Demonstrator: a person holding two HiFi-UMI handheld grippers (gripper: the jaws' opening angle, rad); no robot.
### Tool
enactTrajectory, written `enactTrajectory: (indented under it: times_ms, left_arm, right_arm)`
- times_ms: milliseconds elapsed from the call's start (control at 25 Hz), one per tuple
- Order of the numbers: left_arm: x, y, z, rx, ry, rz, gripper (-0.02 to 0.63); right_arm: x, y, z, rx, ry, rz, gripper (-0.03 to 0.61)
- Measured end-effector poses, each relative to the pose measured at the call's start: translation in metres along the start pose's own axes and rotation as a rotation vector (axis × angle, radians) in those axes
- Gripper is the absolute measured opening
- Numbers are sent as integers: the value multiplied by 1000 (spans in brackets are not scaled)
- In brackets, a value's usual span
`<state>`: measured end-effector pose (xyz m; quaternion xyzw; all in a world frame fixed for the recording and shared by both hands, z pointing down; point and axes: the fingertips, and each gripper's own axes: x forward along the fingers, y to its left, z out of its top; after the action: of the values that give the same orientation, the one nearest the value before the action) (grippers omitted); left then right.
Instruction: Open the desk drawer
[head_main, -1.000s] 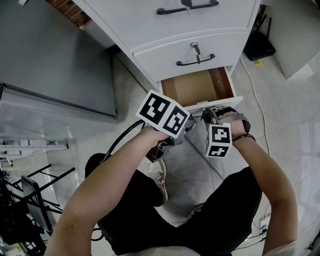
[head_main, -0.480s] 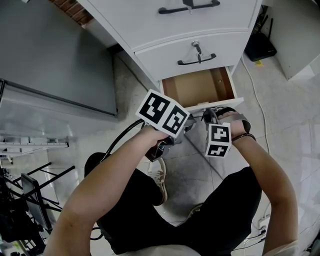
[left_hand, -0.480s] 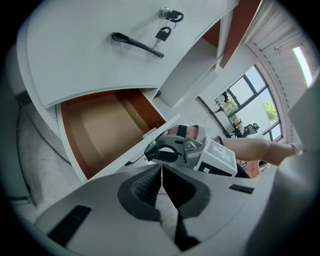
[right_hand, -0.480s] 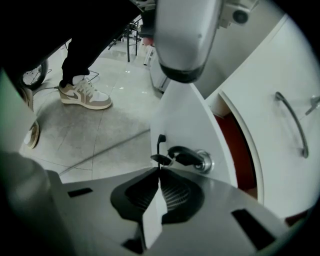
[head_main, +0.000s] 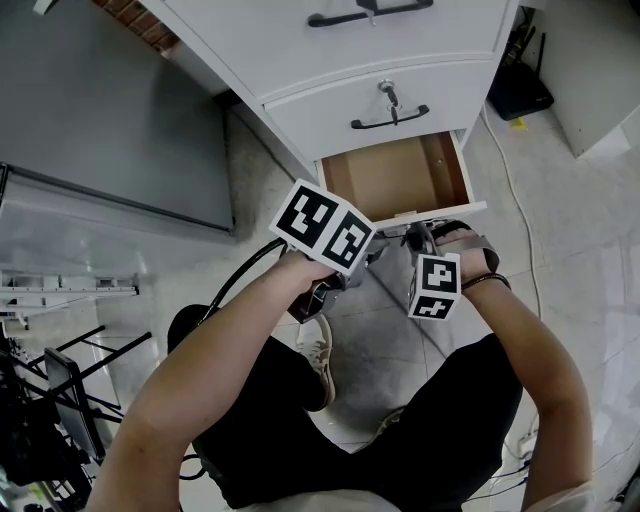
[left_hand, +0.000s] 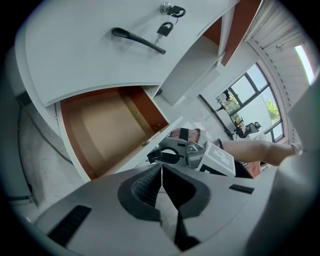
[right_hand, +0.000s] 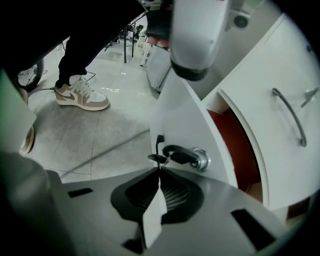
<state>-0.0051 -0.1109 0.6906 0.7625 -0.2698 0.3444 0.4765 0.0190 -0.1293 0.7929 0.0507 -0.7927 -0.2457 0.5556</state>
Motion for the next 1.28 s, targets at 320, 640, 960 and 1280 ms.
enactTrajectory:
  times_ms: [320, 640, 960, 1280]
  left_arm:
    - [3, -4, 1, 10, 3, -6, 9]
    - [4, -8, 1, 15, -5, -15, 9]
    - [3, -12, 4, 17, -20, -21, 9]
    - [10, -15, 9, 26, -15, -22, 9]
  right_arm:
    - [2, 3, 0, 12, -6, -31, 20]
    - [3, 4, -3, -5, 4, -46, 20]
    - [-13, 2, -11, 7, 2, -48, 20]
    - [-15, 2, -7, 16, -13, -65, 20]
